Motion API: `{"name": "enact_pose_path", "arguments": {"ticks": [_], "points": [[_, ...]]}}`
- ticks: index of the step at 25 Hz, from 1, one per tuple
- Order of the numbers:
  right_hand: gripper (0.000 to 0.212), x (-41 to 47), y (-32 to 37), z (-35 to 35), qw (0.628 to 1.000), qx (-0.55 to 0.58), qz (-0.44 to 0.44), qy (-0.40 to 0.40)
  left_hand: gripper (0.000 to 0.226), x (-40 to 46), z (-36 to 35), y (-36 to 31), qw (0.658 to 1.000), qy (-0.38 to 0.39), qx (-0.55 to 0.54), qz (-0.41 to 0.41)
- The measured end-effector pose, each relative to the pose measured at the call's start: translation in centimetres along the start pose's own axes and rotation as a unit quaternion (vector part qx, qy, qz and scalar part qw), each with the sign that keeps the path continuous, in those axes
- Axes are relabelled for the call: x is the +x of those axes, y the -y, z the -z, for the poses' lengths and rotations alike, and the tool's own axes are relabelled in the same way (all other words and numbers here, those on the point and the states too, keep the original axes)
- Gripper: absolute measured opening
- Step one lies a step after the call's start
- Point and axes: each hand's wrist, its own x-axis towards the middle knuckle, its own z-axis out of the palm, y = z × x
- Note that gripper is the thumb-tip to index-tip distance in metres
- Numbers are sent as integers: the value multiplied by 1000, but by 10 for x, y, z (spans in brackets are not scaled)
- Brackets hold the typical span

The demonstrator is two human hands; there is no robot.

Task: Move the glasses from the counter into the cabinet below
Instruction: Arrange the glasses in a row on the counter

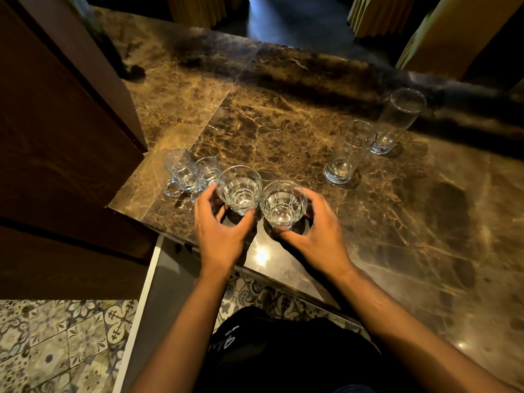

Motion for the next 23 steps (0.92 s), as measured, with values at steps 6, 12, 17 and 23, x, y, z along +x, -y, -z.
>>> {"name": "enact_pose_path", "arguments": {"ticks": [6,12,17,23], "points": [[86,1,2,-1,1000,2,-2,11,76,2,1,4,1000,3,1,-2],[86,2,3,-1,1000,-10,2,15,76,1,2,5,1000,6,-10,4],[94,2,0,3,999,-39,-4,36,69,-7,4,0,1000,9,8,13],[58,-16,-14,29,998,-59,19,-15,21,-61,2,-18,987,-15,72,-141]]}}
